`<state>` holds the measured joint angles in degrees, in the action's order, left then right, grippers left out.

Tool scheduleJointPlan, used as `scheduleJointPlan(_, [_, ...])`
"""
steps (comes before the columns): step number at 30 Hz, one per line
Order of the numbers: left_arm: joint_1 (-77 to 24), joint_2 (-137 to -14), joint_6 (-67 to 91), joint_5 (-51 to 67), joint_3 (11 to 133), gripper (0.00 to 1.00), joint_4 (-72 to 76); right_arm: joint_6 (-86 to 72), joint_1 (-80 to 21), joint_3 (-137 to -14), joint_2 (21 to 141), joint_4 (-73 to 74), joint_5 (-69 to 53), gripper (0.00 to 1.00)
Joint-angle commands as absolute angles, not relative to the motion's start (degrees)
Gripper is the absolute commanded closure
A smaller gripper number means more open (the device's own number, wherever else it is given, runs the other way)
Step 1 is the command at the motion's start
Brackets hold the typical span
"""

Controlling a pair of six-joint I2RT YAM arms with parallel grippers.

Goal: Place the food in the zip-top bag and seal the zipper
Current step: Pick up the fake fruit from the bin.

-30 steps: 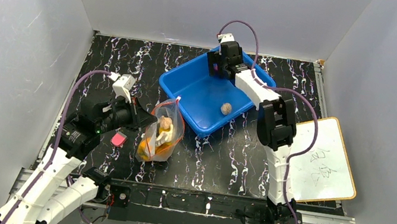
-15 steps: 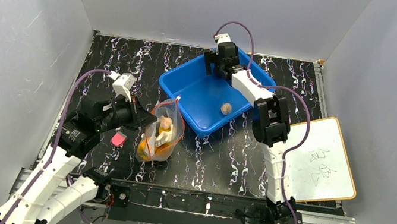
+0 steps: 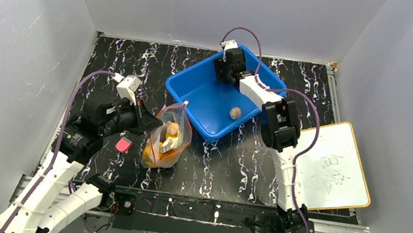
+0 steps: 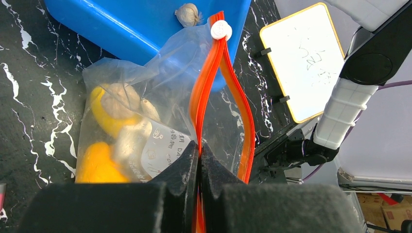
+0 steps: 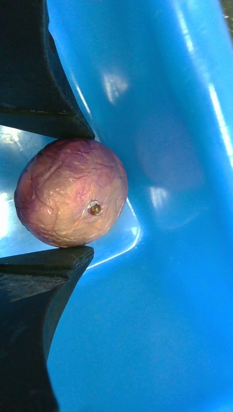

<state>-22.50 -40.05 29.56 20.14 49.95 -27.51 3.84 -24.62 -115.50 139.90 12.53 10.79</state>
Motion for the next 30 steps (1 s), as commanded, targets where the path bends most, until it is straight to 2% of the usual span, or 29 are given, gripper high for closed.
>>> scheduleJointPlan(1, [-22.6, -39.6, 29.2, 20.6, 51.9, 1.00, -27.8, 4.4, -24.5, -112.2, 133.8, 10.0, 11.2, 0.43])
scheduleJointPlan(12, [-22.6, -39.6, 28.8, 19.1, 51.6, 1.00, -27.5, -2.9, -24.5, -97.4, 118.8, 11.2, 10.3, 0.50])
scheduleJointPlan(22, [-22.6, -39.5, 30.8, 18.4, 52.1, 1.00, -27.2, -8.4, -24.7, -86.9, 102.2, 16.2, -0.8, 0.52])
scheduleJointPlan(30, [-22.6, -39.1, 30.9, 16.7, 52.0, 1.00, -28.4, -11.2, -26.2, -84.2, 92.0, 21.6, -6.1, 0.53])
